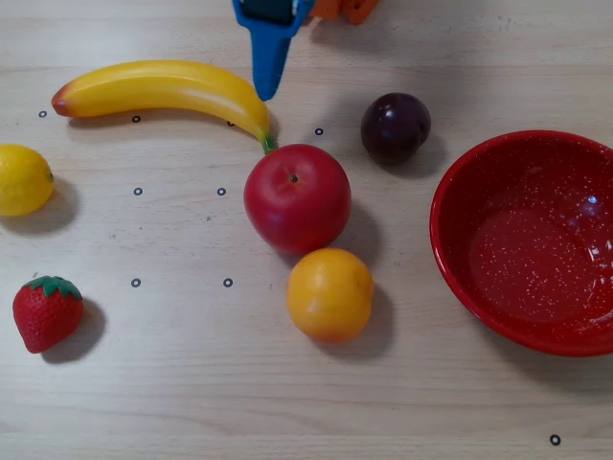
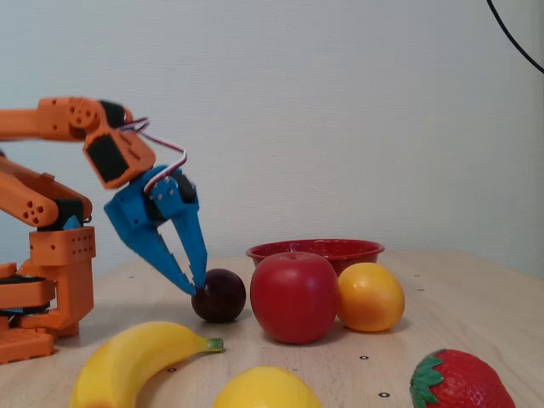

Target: Put the lemon in the red bowl.

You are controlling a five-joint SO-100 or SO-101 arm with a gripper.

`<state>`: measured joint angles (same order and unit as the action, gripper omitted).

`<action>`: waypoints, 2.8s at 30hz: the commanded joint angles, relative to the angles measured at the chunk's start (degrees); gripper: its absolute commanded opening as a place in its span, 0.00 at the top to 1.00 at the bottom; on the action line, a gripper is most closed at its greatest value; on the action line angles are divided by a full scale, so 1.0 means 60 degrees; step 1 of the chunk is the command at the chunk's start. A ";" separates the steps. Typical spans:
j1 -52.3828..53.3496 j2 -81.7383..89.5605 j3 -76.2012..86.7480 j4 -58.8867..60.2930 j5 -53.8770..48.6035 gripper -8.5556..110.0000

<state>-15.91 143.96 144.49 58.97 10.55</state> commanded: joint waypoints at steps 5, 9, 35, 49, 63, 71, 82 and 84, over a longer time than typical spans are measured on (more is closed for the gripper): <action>-0.1128 -0.2241 -0.3223 0.0630 0.0601 0.93; -0.1611 -0.3706 -0.4834 0.1289 0.0894 0.93; -0.4321 -1.2539 -1.5850 0.5801 0.4131 0.93; -0.5405 -1.4297 -1.8325 0.6841 0.5991 0.76; -0.6270 -1.5205 -1.9453 0.6357 0.6548 0.41; -0.6738 -1.5718 -1.9556 0.5757 0.7075 0.37; -0.6812 -1.6626 -1.9863 0.5186 0.7178 0.36; -0.6738 -1.6772 -1.9922 0.5156 0.7104 0.36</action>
<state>-55.63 39.55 30.50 91.23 52.21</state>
